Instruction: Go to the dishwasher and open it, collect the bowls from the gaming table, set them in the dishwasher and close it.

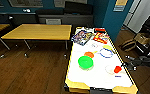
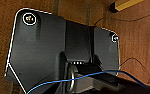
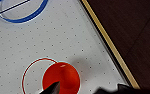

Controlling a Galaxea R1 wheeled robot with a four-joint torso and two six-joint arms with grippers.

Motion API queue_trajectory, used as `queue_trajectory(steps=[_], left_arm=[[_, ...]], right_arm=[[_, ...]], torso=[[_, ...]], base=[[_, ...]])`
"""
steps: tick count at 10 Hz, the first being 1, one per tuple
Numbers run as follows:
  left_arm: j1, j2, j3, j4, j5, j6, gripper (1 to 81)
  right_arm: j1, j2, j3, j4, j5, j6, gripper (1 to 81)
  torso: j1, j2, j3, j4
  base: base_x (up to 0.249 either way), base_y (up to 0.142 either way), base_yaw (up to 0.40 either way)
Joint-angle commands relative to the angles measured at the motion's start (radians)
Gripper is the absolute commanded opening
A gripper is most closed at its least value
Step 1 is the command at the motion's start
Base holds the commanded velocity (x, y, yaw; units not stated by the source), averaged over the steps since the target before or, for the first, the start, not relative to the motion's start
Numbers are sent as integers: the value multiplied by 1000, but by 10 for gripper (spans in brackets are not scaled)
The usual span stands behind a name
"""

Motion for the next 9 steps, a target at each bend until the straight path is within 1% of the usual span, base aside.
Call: queue_trajectory(steps=[1,3,9], left_arm=[[-9,-7,12,0,60,2,811],[-7,-7,12,0,60,2,811],[-7,-7,12,0,61,2,811]], right_arm=[[158,-33,-10,-1,-42,-1,811],[149,-32,-10,-1,-42,0,811],[89,-30,-8,12,-26,2,811]], torso=[[0,0,0,0],[0,0,0,0],[0,0,0,0]], base=[[63,0,0],[63,0,0],[0,0,0]])
